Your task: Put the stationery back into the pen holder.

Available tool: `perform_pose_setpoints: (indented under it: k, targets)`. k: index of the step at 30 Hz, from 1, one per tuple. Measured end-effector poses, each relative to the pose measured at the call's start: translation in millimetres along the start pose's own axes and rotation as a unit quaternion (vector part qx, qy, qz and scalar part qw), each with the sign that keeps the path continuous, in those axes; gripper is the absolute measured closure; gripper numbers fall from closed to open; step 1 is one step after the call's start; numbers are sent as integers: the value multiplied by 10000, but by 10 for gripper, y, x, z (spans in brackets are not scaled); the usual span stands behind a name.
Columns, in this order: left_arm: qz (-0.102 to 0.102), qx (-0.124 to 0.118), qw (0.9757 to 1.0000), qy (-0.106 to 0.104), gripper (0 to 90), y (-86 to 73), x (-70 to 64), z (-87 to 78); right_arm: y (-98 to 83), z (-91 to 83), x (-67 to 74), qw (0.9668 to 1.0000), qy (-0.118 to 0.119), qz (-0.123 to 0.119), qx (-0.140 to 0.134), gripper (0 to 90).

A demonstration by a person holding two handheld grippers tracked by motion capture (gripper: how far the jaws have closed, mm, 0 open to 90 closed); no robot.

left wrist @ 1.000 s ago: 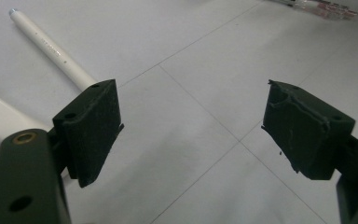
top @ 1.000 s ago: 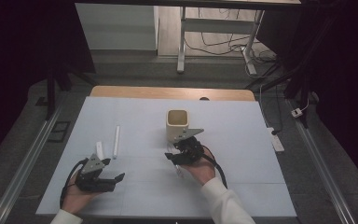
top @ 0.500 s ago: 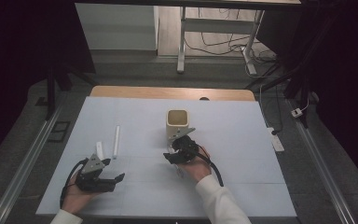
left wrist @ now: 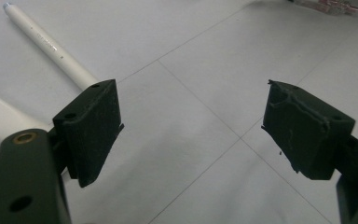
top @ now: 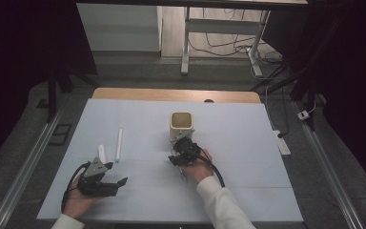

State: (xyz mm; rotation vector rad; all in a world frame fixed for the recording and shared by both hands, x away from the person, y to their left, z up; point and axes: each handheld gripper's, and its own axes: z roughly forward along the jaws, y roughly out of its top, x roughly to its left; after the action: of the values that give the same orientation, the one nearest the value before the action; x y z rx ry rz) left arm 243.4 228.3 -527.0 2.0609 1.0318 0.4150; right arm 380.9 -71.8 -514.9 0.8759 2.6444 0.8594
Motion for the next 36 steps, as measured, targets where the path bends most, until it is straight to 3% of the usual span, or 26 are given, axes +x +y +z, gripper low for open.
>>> perform_pose_setpoints:
  k: [15, 20, 25, 36]
  targets:
    - [16, 14, 10000, -8, 187, -1, 0, 6, 32, 87, -13, 9998, -117, 134, 58, 632]
    - [20, 14, 10000, -13, 187, -3, 1, 6, 56, 99, -6, 9998, -133, 157, 83, 710]
    - [28, 27, 10000, -14, 187, -3, -1, 10, 60, 100, -1, 9993, -120, 345, 90, 762]
    - [56, 26, 10000, -52, 187, -4, -3, 12, 55, 99, -12, 9988, -90, 474, 38, 800]
